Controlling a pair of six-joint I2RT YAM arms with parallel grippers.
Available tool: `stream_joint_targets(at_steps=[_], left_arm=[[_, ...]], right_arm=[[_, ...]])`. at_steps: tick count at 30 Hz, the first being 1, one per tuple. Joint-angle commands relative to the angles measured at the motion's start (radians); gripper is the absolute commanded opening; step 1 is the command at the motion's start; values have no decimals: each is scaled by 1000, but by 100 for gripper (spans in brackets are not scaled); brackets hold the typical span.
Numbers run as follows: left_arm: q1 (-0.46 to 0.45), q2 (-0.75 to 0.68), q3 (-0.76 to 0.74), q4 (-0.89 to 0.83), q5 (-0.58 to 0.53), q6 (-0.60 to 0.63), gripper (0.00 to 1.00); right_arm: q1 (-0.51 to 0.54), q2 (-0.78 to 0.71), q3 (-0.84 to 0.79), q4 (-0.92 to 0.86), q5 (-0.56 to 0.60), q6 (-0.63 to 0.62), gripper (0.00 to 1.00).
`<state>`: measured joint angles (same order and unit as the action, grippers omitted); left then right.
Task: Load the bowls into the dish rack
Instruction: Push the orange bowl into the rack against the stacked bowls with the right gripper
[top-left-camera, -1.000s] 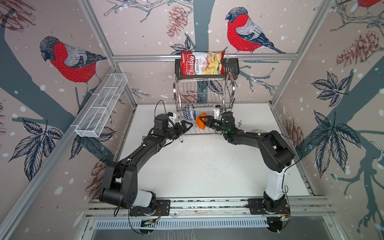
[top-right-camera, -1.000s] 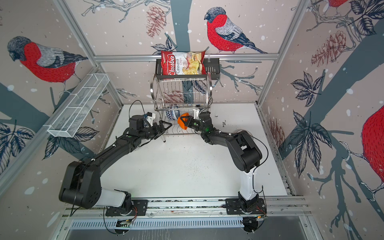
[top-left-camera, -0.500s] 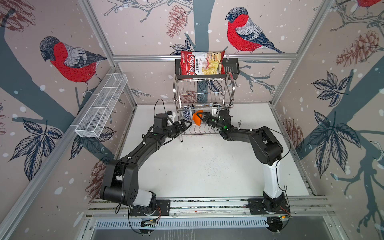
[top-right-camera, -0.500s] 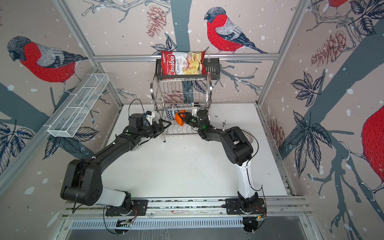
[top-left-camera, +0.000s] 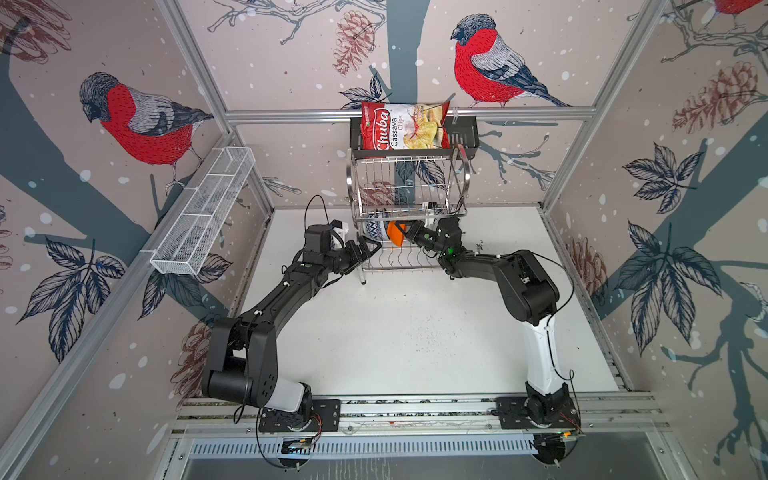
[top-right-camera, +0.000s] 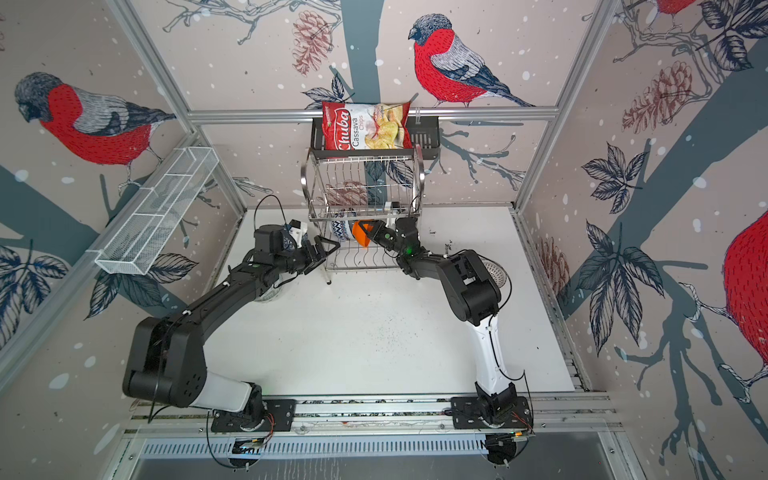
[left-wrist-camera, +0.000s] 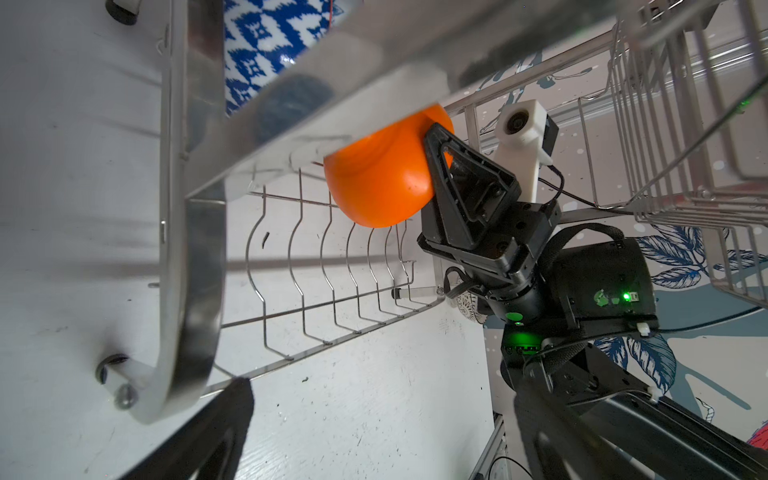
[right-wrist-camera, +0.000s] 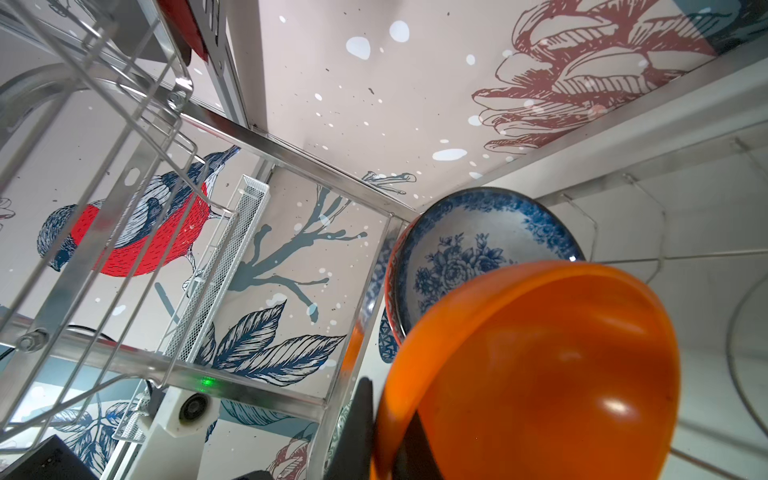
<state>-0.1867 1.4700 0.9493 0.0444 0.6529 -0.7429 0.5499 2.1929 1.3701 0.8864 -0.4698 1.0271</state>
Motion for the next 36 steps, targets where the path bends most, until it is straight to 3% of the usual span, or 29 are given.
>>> stream_joint_targets(at_steps=[1, 23, 30, 36], left_arm=[[2, 8, 17, 3, 18, 19, 98], [2, 1, 4, 5, 24, 17, 98], [1, -10, 0, -5, 18, 18, 98], [1, -10, 5, -21, 17, 22, 98]], right_arm=[[4, -17, -12, 94, 0, 12, 0], [15, -145, -224, 306, 28, 43, 0], [18, -111, -277, 473, 63, 144, 0], [19, -56, -223, 503, 62, 177, 0]])
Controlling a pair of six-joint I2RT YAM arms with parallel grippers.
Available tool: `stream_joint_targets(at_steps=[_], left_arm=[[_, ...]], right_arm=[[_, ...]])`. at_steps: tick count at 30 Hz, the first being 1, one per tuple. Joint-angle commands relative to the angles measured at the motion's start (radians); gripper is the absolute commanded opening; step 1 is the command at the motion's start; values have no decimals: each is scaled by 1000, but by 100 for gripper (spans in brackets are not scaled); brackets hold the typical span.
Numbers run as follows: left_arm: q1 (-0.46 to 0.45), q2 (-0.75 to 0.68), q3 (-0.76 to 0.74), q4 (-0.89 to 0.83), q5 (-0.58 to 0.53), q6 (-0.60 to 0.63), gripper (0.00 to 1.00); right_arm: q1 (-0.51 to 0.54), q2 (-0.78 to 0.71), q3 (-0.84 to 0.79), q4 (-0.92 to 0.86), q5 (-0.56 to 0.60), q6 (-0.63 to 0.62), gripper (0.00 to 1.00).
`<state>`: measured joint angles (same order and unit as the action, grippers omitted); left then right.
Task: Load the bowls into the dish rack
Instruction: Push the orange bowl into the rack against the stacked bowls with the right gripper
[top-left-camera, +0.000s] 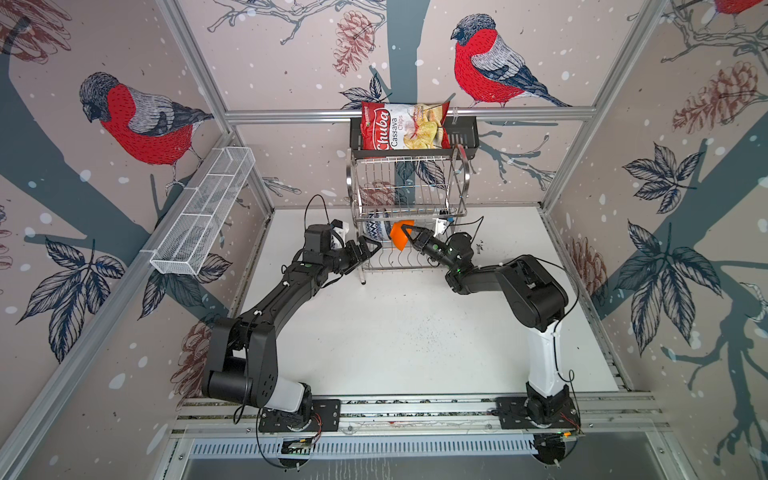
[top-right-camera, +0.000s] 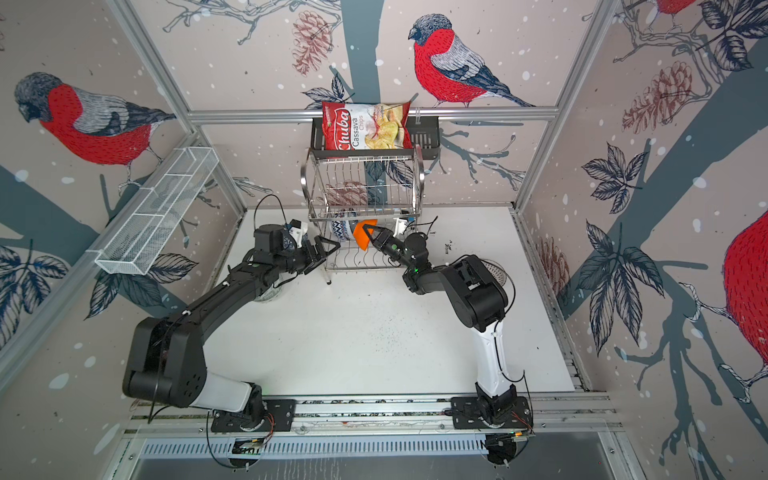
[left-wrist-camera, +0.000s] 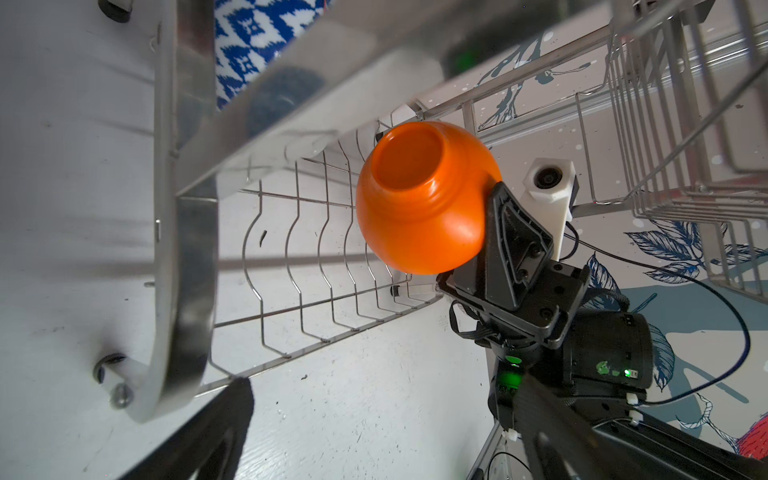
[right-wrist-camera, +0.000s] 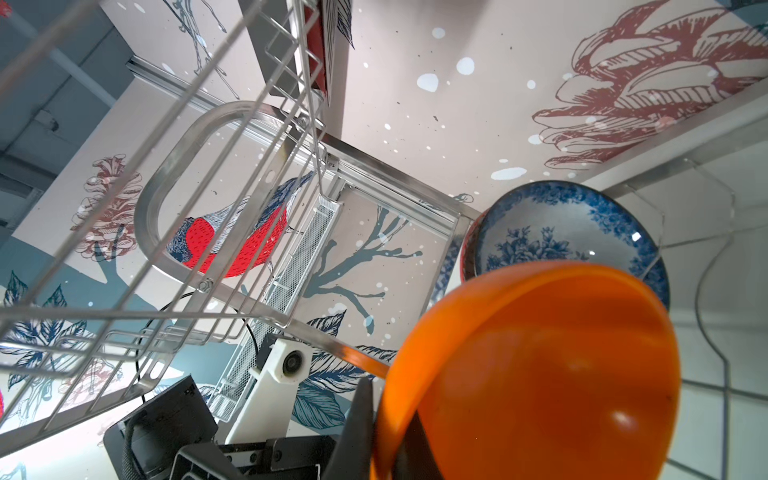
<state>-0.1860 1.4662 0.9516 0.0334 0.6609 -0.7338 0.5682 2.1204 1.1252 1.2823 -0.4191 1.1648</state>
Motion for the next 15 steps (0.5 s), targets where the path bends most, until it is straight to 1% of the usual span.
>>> stream_joint_targets(at_steps=[1, 4, 15], left_arm=[[1, -6, 4, -15, 8, 13, 98], [0, -7, 10, -27, 4, 19, 98], [2, 0, 16, -41, 1, 25, 98]], right_arm=[[-1, 24, 29, 112, 15, 46, 0], [-3, 52, 50, 124, 30, 62, 0], [-2, 132, 164, 53, 85, 73, 0]])
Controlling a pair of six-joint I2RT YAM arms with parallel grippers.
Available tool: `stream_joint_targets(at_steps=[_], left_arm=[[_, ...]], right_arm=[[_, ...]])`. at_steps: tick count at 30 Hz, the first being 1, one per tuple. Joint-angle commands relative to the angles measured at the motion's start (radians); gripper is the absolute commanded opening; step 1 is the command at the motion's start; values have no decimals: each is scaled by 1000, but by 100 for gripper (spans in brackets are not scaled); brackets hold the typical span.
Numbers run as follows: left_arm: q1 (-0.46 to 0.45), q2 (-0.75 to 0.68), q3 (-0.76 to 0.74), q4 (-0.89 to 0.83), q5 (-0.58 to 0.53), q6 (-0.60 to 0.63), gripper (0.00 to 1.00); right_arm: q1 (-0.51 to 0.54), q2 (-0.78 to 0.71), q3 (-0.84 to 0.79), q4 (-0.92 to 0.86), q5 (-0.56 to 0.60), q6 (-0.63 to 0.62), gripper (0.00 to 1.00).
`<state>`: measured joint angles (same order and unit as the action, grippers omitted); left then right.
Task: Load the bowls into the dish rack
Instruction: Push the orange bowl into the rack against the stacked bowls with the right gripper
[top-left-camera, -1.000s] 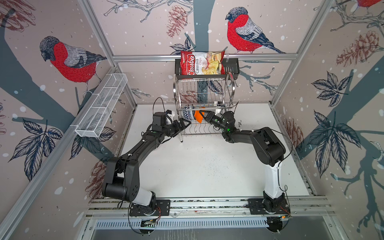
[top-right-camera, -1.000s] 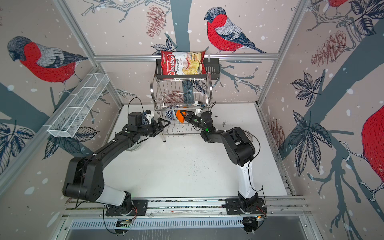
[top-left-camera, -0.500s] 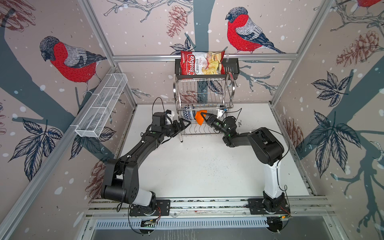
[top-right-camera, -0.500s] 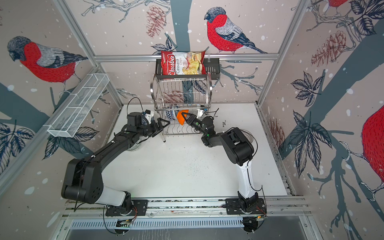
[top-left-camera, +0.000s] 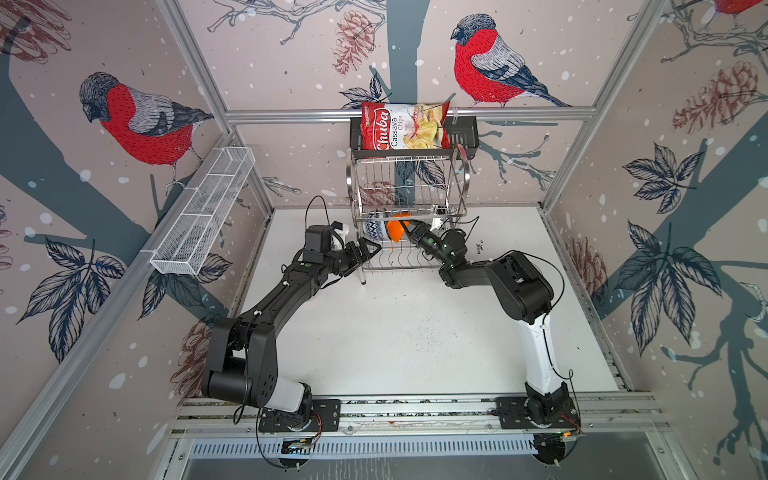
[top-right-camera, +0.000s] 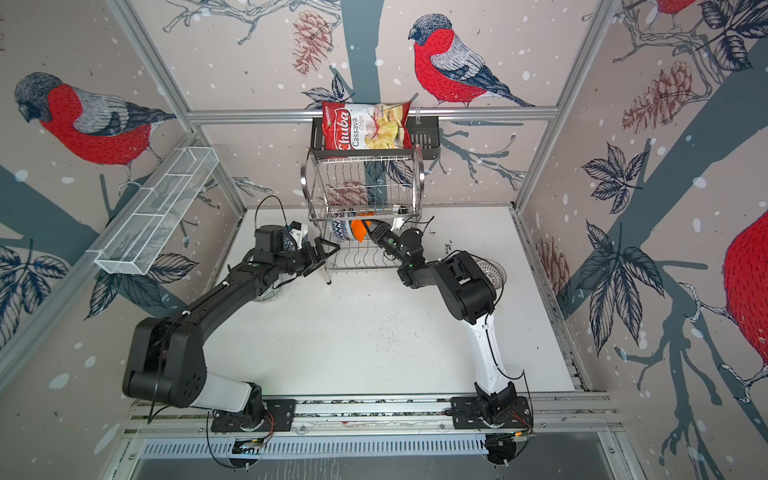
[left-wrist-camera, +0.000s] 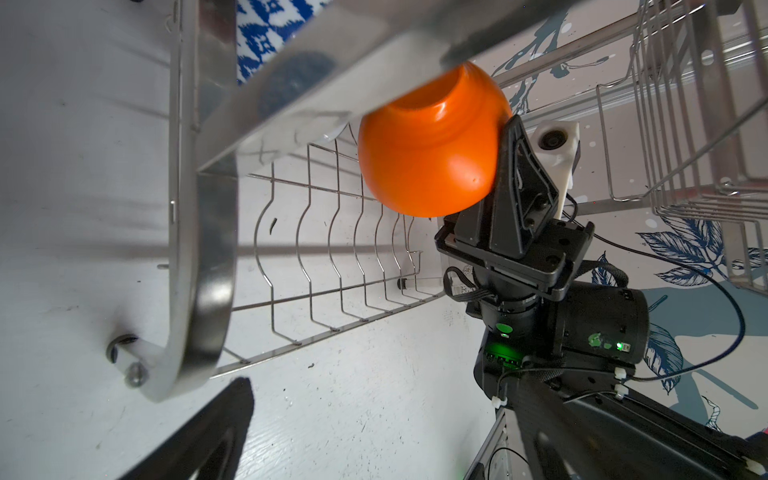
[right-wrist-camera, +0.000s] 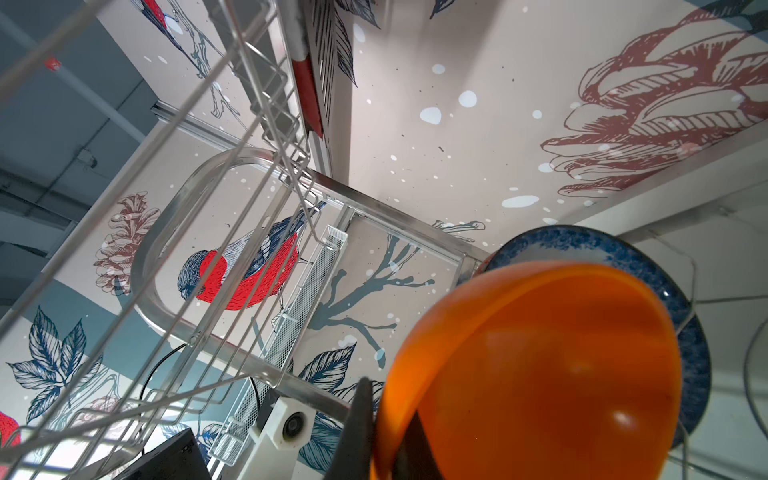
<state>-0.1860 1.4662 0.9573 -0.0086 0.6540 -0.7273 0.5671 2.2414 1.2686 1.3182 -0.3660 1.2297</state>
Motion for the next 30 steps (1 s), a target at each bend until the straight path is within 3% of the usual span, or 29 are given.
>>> stream_joint_targets(at_steps=[1, 30], left_arm=[[0, 2, 12, 1, 7, 18, 98], [2, 31, 34, -24, 5, 37, 98]], right_arm=[[-1, 13, 26, 4, 38, 6, 0], [-10, 167, 233, -128, 3, -13, 0]])
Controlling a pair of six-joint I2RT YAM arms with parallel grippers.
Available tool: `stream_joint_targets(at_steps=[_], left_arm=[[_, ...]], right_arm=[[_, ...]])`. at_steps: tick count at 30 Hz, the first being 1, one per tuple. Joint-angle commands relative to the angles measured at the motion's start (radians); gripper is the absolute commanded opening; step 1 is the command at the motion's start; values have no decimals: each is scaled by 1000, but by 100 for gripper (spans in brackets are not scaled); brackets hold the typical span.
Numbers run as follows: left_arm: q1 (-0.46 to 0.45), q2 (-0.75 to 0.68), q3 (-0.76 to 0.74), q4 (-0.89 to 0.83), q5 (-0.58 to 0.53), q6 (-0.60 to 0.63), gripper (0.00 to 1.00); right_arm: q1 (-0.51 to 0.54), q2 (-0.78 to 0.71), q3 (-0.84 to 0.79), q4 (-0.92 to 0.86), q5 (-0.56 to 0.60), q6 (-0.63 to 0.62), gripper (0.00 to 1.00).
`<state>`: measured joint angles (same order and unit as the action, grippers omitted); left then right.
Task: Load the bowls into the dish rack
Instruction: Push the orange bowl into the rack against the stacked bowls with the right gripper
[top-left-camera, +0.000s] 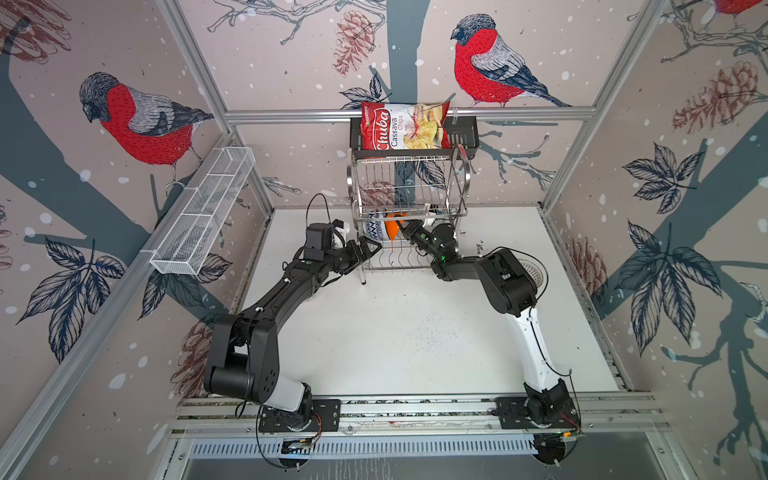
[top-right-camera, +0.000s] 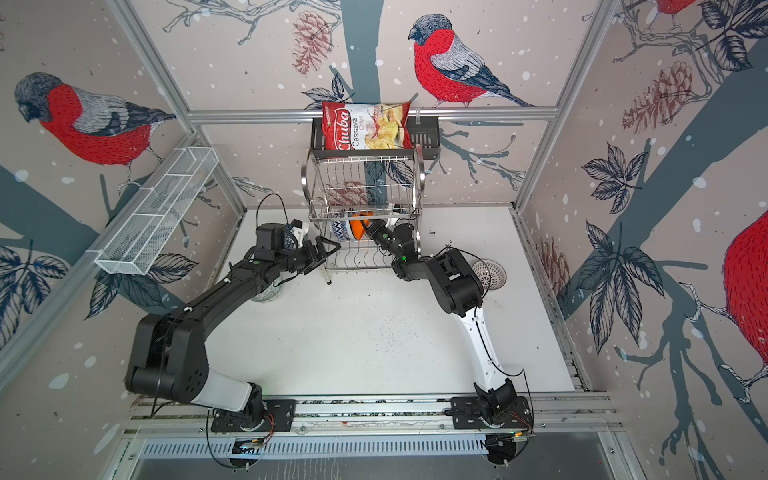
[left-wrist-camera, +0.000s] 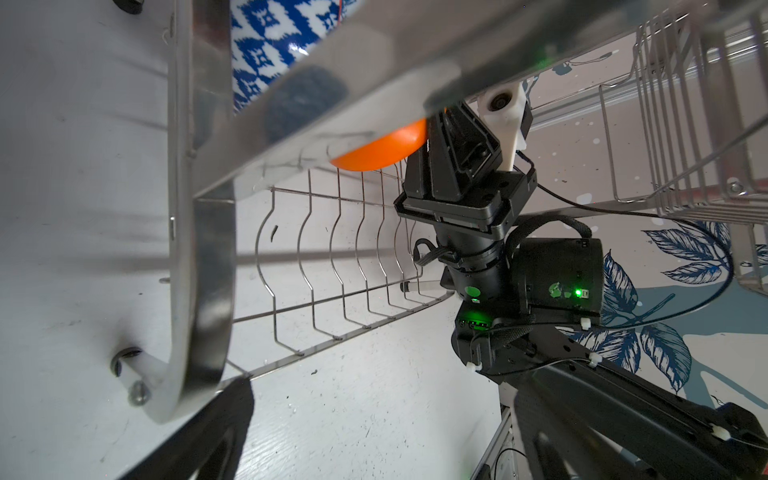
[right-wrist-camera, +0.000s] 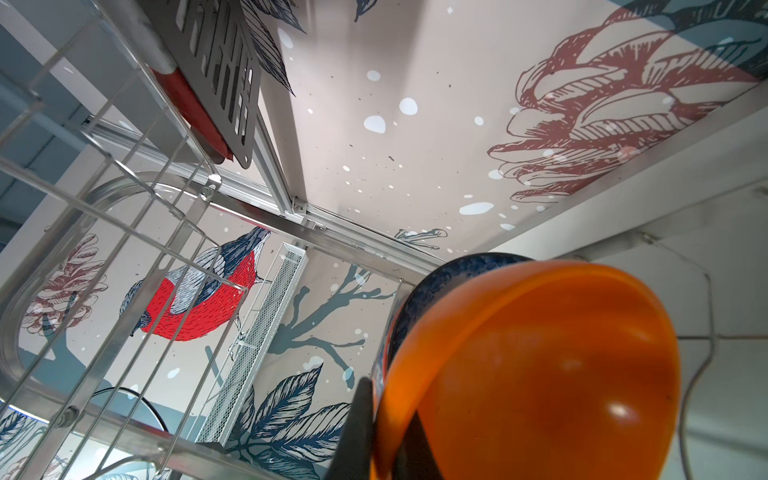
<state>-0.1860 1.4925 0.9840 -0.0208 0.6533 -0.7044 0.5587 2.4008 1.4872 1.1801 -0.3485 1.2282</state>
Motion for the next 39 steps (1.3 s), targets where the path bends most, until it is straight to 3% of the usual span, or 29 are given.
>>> stream_joint_targets(at_steps=[1, 21, 30, 39], left_arm=[[2, 6, 8, -10, 6, 14, 98], [6, 31, 41, -17, 4, 19, 98], [7, 44, 51, -18, 9, 22, 98], [8, 51, 55, -15, 13, 21, 98]], right_arm=[[-1, 9, 15, 8, -14, -13, 0], [-7, 54, 93, -107, -32, -57, 1], [-12, 32, 99, -181, -57, -132, 2], [-15, 9, 93, -234, -75, -172, 12]])
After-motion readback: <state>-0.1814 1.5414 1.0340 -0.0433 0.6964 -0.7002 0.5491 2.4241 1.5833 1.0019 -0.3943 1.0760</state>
